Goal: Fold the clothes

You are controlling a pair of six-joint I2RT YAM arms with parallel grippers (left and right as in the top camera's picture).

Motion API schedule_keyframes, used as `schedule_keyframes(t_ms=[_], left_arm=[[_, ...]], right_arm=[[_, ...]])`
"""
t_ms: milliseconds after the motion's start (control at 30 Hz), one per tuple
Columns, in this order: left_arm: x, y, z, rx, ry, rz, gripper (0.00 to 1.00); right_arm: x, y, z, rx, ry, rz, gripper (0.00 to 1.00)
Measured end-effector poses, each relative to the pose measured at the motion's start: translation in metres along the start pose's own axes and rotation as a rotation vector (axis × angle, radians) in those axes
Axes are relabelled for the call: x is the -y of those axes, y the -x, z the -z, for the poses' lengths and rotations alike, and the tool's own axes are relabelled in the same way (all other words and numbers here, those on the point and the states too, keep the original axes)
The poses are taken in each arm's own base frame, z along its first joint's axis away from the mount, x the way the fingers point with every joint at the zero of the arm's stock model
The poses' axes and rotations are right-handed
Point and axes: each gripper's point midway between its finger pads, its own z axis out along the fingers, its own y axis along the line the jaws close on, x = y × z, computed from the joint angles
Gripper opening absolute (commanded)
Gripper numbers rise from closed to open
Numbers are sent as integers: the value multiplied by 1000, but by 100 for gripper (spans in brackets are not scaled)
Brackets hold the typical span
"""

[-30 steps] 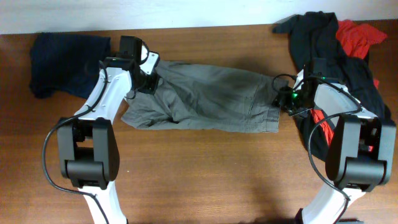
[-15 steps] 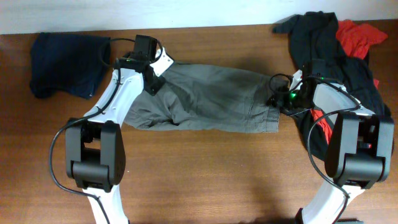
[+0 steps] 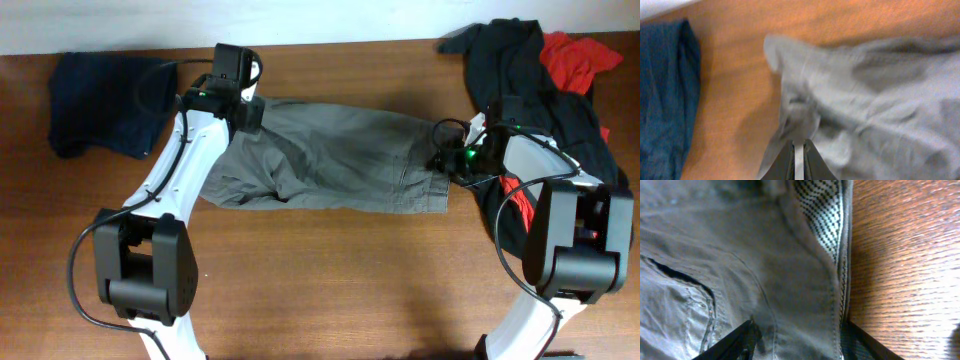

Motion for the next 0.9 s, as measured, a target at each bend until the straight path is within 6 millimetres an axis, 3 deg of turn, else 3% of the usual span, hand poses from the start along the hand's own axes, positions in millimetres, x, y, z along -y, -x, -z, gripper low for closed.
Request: schedule_keyframes(t_ms=[100, 200, 467, 900], left_arm=[[1, 14, 1, 55, -4, 9, 3], [3, 12, -7, 50, -5, 7, 1], [26, -41, -78, -124, -46, -26, 1], [34, -66, -104, -192, -56, -38, 1]], right_arm=[[1, -1, 0, 9, 7, 2, 59], [2, 0, 0, 12, -2, 2, 60], [2, -2, 1, 10, -31, 23, 72], [17, -4, 7, 10, -112, 14, 72]])
